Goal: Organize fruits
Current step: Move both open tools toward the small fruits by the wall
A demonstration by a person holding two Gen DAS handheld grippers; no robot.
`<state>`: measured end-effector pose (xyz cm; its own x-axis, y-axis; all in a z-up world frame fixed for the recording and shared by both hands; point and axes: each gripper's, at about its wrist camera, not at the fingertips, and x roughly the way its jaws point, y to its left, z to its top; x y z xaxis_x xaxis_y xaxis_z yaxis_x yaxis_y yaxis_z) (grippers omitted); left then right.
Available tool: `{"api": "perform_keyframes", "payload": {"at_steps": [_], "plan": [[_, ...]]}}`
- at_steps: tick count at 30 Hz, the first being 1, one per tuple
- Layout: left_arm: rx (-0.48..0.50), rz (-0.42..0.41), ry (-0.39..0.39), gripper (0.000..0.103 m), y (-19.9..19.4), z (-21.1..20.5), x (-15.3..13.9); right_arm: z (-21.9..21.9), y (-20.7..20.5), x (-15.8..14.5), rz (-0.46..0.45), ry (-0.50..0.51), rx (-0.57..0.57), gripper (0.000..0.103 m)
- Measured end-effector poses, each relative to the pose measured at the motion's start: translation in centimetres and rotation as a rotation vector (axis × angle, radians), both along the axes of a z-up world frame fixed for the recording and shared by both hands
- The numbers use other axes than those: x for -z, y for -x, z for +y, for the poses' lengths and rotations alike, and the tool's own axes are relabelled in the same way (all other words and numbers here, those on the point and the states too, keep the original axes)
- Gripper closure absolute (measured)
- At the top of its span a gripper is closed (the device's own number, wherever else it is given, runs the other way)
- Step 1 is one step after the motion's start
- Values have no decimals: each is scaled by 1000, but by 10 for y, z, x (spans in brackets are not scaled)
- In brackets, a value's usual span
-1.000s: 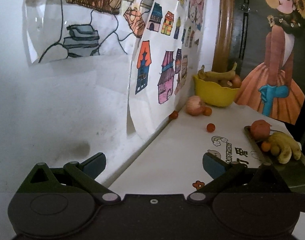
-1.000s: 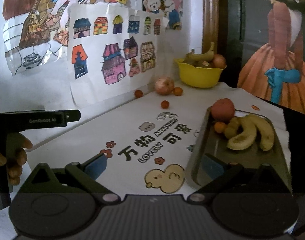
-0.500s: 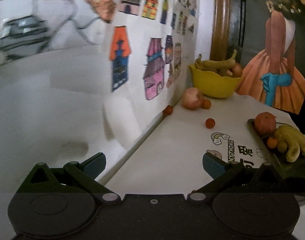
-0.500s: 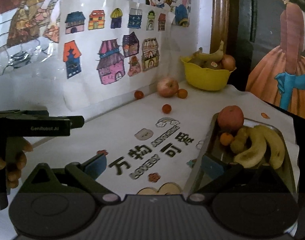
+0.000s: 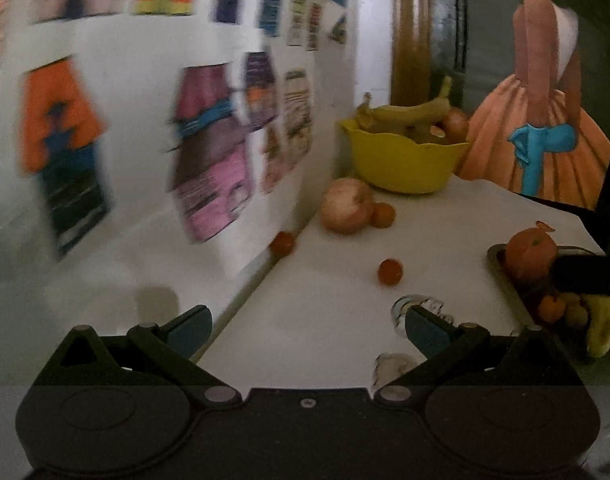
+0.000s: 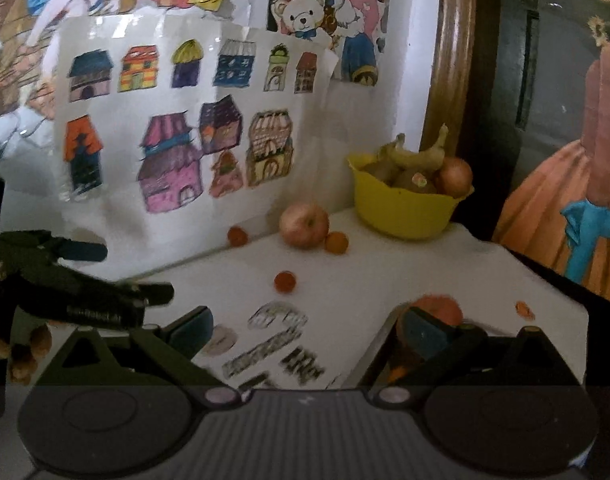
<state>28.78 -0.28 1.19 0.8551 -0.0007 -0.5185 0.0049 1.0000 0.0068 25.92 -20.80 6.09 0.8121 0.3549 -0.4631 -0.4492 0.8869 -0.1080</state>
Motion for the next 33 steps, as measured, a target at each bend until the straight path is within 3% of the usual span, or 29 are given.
{"api": "perform_keyframes", "payload": {"at_steps": [7,15,21,25,29,33], "plan": [[34,5,3,1,-45,-23,1,-2,-66,-15,-40,-12,-32,0],[37,16,5,1,-78,-27,12,5,-130,-11,8,-71,-40,0],[66,26,24,1,-89,-23,21,9,-174,3,99,-23,-77,0],[84,35,43,1,-92,-20,30,19,-194,16,166,78,-148,0],[97,49,62,1,-94,-18,37,32,-203,25,163,176,-226,0],[113,22,55,1,-93,-21,39,36,-218,31,177,167,-267,4]]}}
